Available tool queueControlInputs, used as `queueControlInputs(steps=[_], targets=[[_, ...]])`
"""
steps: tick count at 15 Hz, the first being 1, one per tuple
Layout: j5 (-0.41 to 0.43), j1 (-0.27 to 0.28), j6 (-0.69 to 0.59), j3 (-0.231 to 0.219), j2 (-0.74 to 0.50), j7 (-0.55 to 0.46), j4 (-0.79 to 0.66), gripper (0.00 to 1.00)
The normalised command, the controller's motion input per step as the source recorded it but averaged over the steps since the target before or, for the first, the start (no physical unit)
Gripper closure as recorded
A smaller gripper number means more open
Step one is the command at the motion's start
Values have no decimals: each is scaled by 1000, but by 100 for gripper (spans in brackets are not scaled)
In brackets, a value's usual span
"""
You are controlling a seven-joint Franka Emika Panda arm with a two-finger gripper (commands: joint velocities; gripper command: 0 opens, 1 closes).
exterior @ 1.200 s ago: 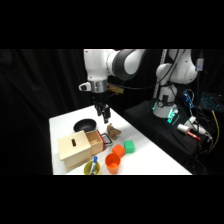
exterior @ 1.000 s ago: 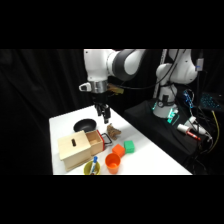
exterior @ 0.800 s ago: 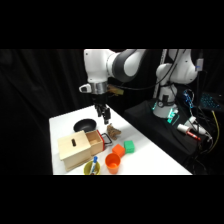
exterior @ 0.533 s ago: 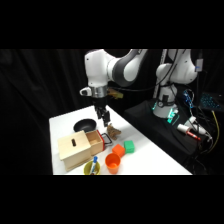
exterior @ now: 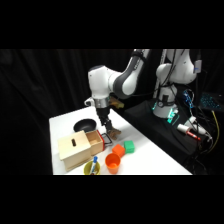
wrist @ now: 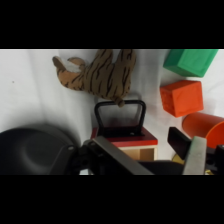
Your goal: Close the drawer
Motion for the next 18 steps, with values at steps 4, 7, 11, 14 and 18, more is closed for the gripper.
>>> queueControlInputs(steps=[4, 7, 11, 14, 18], targets=[[213, -115, 285, 150, 114, -174, -94, 0], [139, -108, 312, 138, 110, -167, -50, 0], [68, -111, 274, 108, 128, -159, 32, 0], [-51, -44, 236, 49, 130, -61, 103, 0], [-112, -1, 117, 34, 119, -25, 186, 0]])
